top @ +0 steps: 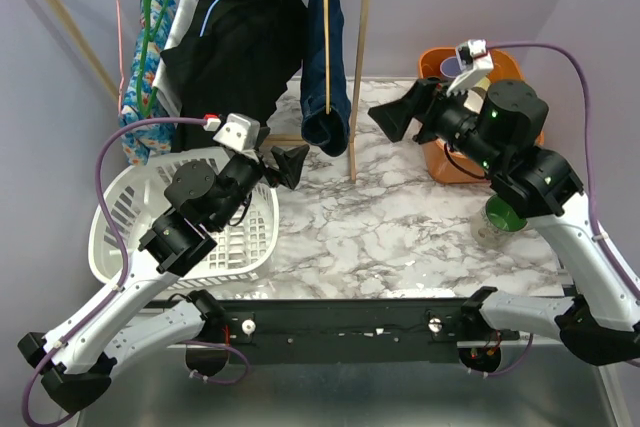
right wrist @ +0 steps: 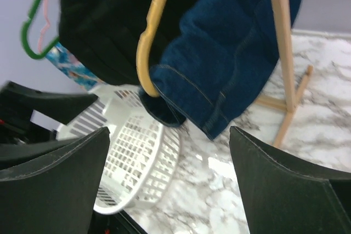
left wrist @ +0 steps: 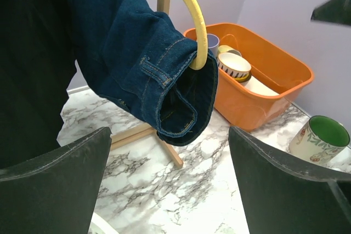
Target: Remove the skirt from the hanger
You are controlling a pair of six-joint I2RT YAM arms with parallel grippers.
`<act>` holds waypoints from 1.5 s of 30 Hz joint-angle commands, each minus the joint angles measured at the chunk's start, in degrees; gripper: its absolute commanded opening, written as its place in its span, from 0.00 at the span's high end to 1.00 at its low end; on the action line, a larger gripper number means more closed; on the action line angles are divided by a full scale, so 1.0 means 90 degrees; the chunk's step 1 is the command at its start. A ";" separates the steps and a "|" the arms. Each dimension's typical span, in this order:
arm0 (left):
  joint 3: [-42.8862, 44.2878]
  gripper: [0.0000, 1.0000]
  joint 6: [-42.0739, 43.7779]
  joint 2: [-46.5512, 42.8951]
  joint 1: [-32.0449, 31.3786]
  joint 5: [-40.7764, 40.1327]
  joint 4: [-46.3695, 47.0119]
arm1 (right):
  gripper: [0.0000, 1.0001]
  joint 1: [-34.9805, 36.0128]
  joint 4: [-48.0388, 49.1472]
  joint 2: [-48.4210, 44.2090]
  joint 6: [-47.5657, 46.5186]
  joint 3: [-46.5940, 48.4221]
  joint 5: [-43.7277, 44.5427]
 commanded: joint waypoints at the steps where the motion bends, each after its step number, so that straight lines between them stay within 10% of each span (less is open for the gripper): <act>1: -0.0049 0.01 0.0050 -0.0009 0.0007 -0.0390 0.0078 | 0.10 0.0034 0.0059 0.0672 0.0057 0.0984 -0.0522; 7: -0.0156 0.01 0.0079 -0.0135 0.0007 -0.0547 0.0185 | 0.37 0.0034 -0.0107 0.2303 0.0106 0.2770 -0.1186; 24: -0.0127 0.01 0.0001 -0.0067 0.0007 -0.0186 0.0175 | 0.49 0.0034 0.0088 0.4053 0.0419 0.3769 -0.1011; 34: -0.0108 0.01 0.0020 0.0147 0.0007 -0.0078 0.0175 | 0.99 0.0034 0.0635 0.3769 0.0429 0.3622 -0.1089; 45: 0.0624 0.01 0.0108 0.0714 0.0017 -0.0420 -0.0127 | 0.99 0.0034 0.0802 0.3565 0.0868 0.3886 -0.0896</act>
